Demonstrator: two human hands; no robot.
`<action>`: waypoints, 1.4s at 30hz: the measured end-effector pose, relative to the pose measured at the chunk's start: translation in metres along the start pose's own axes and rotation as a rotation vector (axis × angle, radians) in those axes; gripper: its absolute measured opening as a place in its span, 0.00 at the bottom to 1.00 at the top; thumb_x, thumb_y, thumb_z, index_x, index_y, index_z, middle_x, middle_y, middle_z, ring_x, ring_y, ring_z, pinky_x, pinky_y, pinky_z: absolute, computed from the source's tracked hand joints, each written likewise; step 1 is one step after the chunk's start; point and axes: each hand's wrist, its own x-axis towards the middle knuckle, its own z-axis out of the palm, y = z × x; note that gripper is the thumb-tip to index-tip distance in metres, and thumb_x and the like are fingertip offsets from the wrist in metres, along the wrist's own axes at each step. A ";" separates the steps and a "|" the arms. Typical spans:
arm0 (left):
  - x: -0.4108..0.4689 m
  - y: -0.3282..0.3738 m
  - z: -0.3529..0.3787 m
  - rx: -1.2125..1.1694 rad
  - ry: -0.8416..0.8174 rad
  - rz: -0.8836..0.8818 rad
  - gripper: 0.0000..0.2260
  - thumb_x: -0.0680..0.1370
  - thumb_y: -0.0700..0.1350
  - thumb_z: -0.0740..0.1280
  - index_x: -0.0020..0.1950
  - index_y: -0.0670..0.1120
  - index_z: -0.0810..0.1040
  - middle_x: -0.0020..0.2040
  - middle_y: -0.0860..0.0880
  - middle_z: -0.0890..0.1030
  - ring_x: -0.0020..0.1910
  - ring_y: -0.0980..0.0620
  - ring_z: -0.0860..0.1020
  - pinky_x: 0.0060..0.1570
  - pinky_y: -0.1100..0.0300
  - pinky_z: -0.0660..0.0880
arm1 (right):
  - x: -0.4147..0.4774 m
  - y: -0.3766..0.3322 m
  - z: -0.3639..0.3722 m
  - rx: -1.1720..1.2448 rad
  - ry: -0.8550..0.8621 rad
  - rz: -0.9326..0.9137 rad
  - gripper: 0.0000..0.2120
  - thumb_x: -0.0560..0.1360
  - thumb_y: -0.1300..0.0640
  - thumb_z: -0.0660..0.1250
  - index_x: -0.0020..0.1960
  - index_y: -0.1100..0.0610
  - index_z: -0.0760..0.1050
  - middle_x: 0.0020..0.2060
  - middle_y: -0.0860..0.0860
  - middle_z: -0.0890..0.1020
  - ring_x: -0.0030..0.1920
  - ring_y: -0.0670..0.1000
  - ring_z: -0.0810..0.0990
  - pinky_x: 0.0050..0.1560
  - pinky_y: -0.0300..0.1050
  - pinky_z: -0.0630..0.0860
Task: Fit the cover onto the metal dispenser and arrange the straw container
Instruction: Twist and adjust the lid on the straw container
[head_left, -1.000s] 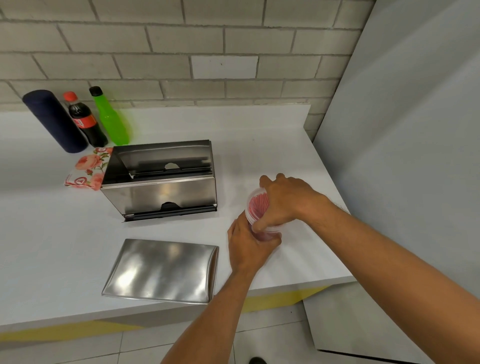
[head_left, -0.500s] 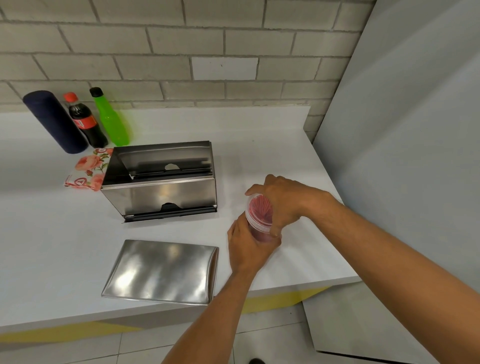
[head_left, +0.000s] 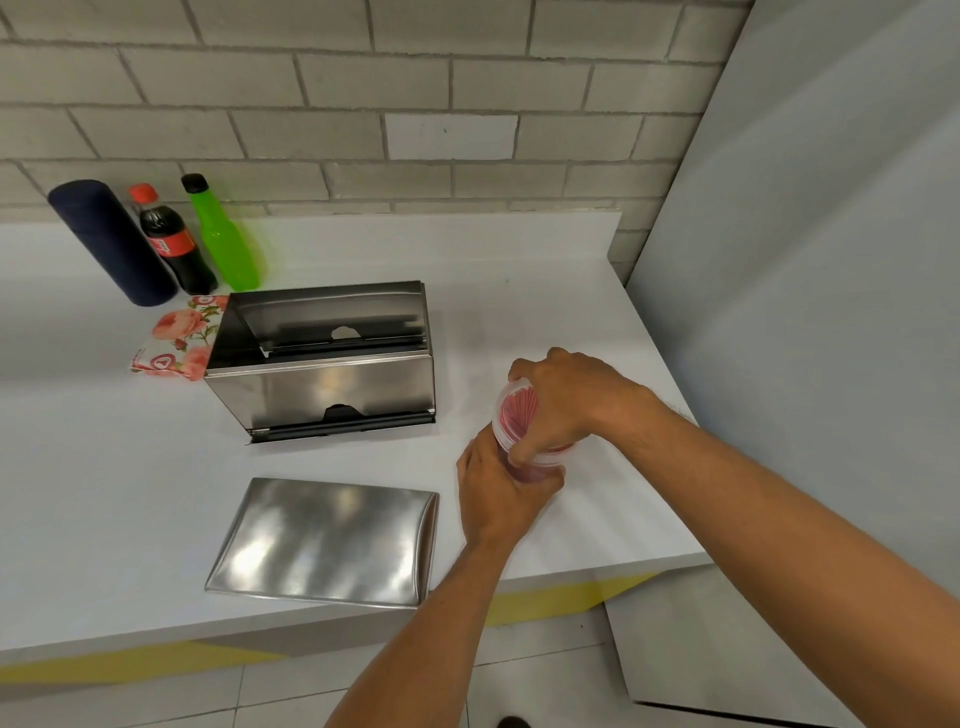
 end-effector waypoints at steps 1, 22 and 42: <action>0.000 0.000 0.000 0.002 0.000 0.002 0.39 0.58 0.64 0.80 0.65 0.58 0.71 0.55 0.63 0.76 0.56 0.64 0.67 0.49 0.69 0.70 | 0.000 -0.001 0.000 -0.007 0.003 0.004 0.52 0.54 0.32 0.77 0.74 0.42 0.64 0.64 0.50 0.73 0.50 0.52 0.71 0.43 0.45 0.73; -0.001 0.002 -0.002 -0.019 0.012 0.051 0.41 0.58 0.65 0.80 0.66 0.54 0.71 0.57 0.59 0.77 0.58 0.56 0.72 0.53 0.63 0.73 | 0.000 0.017 -0.007 0.002 -0.049 -0.174 0.56 0.52 0.41 0.84 0.75 0.35 0.63 0.54 0.45 0.66 0.57 0.49 0.69 0.49 0.45 0.78; -0.001 0.000 -0.002 0.010 0.022 0.039 0.43 0.57 0.71 0.78 0.65 0.54 0.70 0.57 0.58 0.77 0.58 0.54 0.73 0.51 0.58 0.77 | 0.001 0.029 -0.006 0.006 -0.076 -0.204 0.59 0.52 0.43 0.86 0.78 0.37 0.60 0.57 0.46 0.67 0.61 0.52 0.71 0.50 0.45 0.76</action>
